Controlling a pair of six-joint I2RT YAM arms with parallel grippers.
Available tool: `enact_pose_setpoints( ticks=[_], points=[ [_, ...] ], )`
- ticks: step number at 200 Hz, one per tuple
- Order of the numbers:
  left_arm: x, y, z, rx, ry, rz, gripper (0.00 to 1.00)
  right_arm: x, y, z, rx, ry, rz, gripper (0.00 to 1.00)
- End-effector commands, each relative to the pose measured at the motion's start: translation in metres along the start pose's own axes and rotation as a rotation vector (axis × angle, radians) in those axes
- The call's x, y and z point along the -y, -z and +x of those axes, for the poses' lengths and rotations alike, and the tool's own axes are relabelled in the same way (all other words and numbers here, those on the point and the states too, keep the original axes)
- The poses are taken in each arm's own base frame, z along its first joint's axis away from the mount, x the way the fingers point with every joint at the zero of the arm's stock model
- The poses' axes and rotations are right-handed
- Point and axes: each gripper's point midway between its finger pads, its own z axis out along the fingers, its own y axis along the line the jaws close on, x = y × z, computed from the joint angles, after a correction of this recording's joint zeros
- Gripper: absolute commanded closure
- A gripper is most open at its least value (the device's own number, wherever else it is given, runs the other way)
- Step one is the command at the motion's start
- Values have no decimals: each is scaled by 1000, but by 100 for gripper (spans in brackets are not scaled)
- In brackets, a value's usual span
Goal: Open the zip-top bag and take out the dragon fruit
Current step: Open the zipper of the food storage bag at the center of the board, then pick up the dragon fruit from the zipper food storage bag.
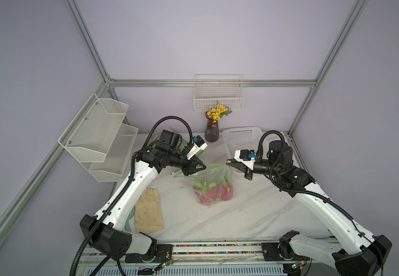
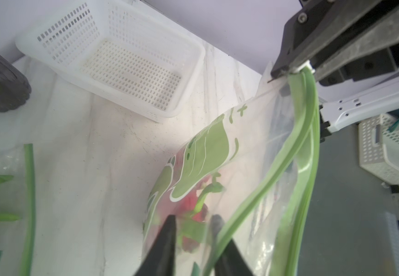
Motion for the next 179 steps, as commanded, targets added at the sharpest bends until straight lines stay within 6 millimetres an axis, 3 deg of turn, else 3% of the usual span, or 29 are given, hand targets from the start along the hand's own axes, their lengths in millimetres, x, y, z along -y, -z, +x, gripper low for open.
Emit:
enact_pose_setpoints(
  ticks=[1,46,77,119,150,179],
  points=[
    [6,13,-18,52,-22,-22,100,9,3,-31,83,62,29,100],
    [-8,44,-28,136,101,-227,100,23,3,-38,123,-25,94,100],
    [-11,69,-29,189,185,-334,100,35,5,-44,161,-126,156,74],
    [-35,94,-21,231,334,-541,100,84,20,-52,160,-514,385,68],
    [-42,95,-17,254,446,-572,100,82,6,-58,99,-750,316,77],
    [-49,79,-11,254,560,-554,100,61,-22,-55,29,-940,219,78]
  ],
)
